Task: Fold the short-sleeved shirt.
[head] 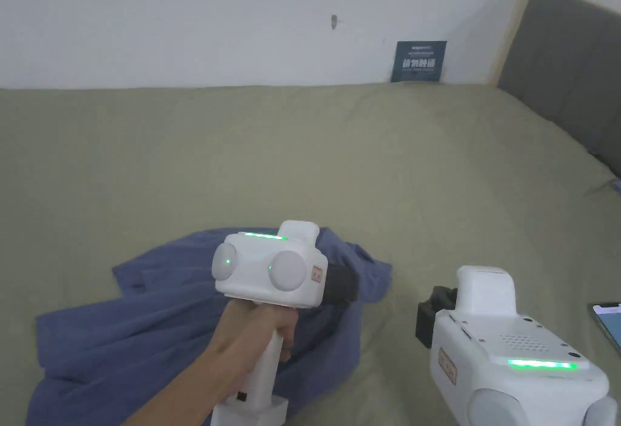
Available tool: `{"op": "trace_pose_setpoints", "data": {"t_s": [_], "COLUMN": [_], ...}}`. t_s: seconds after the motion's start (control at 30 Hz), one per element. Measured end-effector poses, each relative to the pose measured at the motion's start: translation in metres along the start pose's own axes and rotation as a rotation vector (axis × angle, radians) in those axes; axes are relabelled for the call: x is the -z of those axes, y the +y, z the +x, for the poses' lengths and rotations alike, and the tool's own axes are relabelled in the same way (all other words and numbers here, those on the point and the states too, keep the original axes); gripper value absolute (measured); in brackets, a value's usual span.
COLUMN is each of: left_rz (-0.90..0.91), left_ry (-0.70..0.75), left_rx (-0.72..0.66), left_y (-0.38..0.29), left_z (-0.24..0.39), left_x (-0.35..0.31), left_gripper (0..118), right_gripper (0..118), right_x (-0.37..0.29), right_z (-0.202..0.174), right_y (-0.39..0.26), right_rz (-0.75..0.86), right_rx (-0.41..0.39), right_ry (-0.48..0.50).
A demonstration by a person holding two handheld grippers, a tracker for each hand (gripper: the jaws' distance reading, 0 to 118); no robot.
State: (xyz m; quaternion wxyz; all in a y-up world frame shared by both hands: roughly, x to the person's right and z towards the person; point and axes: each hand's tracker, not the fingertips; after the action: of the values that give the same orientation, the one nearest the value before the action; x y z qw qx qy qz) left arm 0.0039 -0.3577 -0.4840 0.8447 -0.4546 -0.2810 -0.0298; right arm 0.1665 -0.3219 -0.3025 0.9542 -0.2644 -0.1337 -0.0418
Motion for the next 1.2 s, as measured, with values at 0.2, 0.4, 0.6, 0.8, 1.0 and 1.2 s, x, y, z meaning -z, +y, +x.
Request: {"op": "trace_pose_setpoints", "data": {"t_s": [0.2,0.4,0.6,0.8,1.0,1.2], "left_rz": [0.253,0.453,0.49,0.456,0.305,0.082], "left_ry": [0.18,0.432,0.572,0.568,0.451,0.424], "left_rx": [-0.027,-0.13,-0.225,-0.258,-0.315,-0.335], "left_y": [-0.041,-0.131,-0.189,-0.191,-0.154,-0.105], "left_z": [-0.027,-0.067,-0.102,-0.126,-0.178,-0.249], "left_x": [-0.107,-0.23,-0.288,-0.293,-0.243,-0.153], "left_gripper": [99,0,0,0,0,0], "right_gripper": [7,7,7,7,7,7], "right_x": [-0.019,-0.049,-0.073,-0.079,-0.061,-0.03], "right_z": [-0.021,-0.05,-0.081,-0.101,-0.112,-0.114], "right_y": [0.002,0.0,-0.007,-0.013,-0.014,-0.019], "right_rz": [0.017,0.055,0.094,0.115,0.087,0.031], "right_rx": [-0.018,-0.021,-0.054,-0.114,-0.13,-0.134], "right_ry": [0.045,0.118,0.198,0.223,0.231,0.225]}}
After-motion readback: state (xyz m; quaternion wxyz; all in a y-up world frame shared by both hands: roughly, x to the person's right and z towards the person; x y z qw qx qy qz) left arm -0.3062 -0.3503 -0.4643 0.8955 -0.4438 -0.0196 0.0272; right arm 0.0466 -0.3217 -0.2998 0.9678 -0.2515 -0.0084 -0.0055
